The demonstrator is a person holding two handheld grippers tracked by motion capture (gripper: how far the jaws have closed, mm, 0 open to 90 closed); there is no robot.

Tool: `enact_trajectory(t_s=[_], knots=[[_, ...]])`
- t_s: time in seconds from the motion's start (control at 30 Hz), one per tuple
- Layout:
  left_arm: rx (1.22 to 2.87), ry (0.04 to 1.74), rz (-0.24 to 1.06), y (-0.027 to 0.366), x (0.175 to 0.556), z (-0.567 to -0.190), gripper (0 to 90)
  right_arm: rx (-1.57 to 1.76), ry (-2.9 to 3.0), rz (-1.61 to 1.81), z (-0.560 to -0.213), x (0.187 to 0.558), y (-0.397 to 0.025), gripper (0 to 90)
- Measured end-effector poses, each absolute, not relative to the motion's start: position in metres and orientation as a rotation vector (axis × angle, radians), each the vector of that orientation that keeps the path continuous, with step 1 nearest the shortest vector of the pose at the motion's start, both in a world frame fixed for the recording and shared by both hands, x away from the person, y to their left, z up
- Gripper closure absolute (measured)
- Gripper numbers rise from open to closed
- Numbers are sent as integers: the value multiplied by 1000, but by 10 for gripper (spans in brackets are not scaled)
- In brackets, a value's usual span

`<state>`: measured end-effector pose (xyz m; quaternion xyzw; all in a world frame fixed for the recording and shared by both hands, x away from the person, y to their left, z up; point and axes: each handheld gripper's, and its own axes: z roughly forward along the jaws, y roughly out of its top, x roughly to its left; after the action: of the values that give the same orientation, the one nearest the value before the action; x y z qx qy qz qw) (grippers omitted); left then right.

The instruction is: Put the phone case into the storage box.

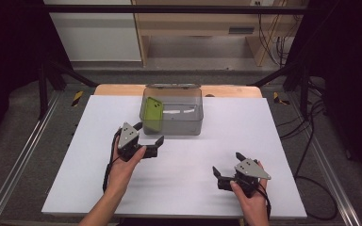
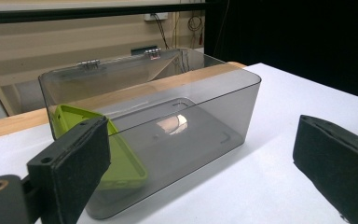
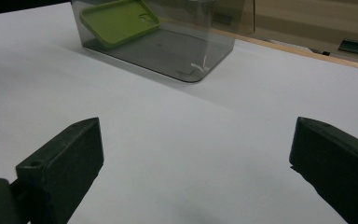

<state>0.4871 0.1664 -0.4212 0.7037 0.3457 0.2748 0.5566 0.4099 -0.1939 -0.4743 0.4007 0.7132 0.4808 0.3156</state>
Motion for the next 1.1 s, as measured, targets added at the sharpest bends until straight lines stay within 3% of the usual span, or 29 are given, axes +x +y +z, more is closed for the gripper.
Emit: enact_trajectory(t_s=[1.1], knots=[[1563, 797, 673, 196, 463, -425, 29, 1052, 1880, 1260, -474, 410, -193, 33]])
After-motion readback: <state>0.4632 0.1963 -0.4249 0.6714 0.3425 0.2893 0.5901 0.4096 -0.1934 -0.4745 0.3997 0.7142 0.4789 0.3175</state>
